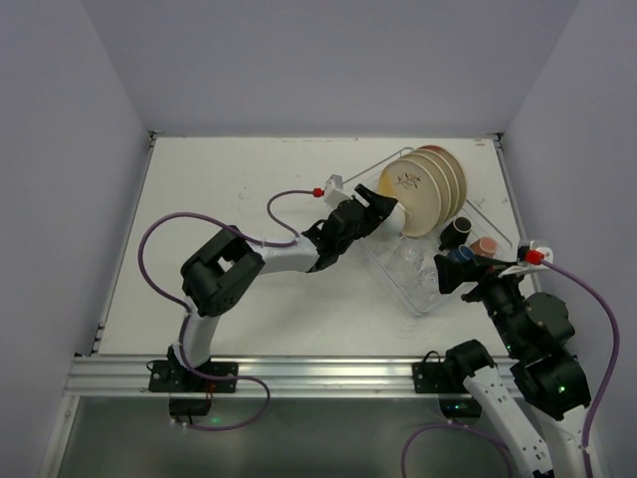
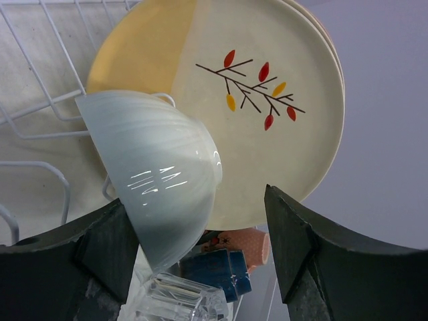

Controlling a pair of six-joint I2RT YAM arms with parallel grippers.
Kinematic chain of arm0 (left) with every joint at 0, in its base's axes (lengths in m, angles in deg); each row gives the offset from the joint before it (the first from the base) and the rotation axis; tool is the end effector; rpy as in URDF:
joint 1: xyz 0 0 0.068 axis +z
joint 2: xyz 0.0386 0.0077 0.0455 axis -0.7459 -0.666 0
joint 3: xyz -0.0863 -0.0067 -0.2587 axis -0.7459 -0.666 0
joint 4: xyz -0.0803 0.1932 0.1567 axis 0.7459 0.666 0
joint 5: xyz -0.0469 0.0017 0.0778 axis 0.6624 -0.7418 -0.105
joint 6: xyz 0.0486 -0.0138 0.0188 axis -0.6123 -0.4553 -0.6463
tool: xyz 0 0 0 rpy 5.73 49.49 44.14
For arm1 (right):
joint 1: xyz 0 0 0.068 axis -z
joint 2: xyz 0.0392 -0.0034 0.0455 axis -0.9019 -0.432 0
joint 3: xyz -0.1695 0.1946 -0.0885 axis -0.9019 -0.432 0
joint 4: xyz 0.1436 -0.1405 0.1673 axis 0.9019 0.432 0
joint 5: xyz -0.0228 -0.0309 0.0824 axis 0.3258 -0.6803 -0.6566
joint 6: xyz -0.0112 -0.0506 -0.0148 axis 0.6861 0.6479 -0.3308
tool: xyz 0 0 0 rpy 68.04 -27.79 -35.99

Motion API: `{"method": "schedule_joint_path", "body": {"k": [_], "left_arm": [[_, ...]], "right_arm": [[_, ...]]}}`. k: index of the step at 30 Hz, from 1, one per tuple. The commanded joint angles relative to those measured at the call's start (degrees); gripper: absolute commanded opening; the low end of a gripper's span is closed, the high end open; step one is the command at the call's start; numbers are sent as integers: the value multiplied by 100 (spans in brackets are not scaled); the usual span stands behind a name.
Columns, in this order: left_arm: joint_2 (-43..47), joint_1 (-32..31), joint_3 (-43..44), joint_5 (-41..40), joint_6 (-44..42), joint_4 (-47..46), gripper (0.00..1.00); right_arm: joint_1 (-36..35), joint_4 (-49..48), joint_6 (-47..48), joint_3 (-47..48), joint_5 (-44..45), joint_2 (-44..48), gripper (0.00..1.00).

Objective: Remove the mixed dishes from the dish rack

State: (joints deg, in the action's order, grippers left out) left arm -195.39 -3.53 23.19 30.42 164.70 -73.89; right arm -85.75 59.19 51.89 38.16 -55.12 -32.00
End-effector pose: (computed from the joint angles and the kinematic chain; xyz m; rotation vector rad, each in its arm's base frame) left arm 0.2941 -0.3546 0.1939 -0.7006 1.8832 -1.2572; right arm 0.0399 0.0097 0.3491 0.1262 1.6553 0.4476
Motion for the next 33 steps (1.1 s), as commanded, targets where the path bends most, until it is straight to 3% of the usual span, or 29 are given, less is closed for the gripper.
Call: {"method": "schedule_joint_path", "body": {"k": [1, 11, 15, 23, 33], "left_arm": [[-127, 9, -24, 200, 348, -608, 74], [-144, 26, -68, 270, 532, -590, 66], [-118, 26, -103, 261, 559, -652, 57], [-162, 35, -68, 244, 550, -582, 56], [-144, 35, -68, 209, 506, -608, 42]], "right_arm": [[-1, -260, 97, -14, -148, -129, 99], [-1, -242, 97, -14, -183, -137, 99], [-1, -234, 97, -14, -201, -137, 99], [-1, -225, 97, -23, -210, -129, 99], [-1, -216, 97, -40, -227, -111, 99]]}}
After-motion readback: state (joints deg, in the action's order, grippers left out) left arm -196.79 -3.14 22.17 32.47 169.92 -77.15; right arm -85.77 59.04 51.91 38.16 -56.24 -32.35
